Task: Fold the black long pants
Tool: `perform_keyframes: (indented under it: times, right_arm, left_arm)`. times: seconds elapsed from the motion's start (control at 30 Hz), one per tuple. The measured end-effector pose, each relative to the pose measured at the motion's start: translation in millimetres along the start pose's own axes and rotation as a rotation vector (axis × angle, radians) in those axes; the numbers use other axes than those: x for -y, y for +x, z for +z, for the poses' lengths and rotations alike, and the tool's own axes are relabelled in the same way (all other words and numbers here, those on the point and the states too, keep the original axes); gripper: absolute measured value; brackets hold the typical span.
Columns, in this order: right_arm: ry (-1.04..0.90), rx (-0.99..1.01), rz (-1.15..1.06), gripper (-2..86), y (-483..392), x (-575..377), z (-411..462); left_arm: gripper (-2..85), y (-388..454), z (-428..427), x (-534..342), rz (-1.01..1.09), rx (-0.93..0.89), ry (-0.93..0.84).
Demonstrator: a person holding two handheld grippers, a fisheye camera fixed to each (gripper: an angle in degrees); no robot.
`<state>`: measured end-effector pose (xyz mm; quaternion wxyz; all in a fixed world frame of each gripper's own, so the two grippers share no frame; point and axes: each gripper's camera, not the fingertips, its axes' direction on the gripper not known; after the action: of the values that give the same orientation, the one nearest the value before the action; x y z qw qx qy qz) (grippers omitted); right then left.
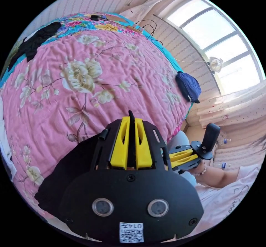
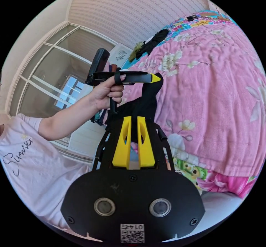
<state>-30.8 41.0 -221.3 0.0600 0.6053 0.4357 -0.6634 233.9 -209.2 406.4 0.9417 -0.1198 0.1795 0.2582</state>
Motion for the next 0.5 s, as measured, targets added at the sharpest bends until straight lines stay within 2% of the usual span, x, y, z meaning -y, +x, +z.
perform_keyframes:
  times: [0.1, 0.27, 0.37, 0.5]
  right_arm:
    - [-0.033, 0.075, -0.119, 2.4, -30, 3, 11]
    - [-0.133, 0.246, -0.324, 2.5, -95, 21, 58]
    - [-0.23, 0.317, -0.425, 3.0, -137, 34, 106]
    - [-0.347, 0.272, -0.551, 4.8, -189, 39, 175]
  left_arm:
    - [2.0, -21, -66, -46, -0.016, 0.005, 0.131]
    - [1.5, -75, -159, -137, -0.164, 0.055, 0.29]
    - [2.1, -109, -200, -193, -0.285, 0.147, 0.36]
    - [3.5, -156, -227, -261, -0.522, 0.312, 0.38]
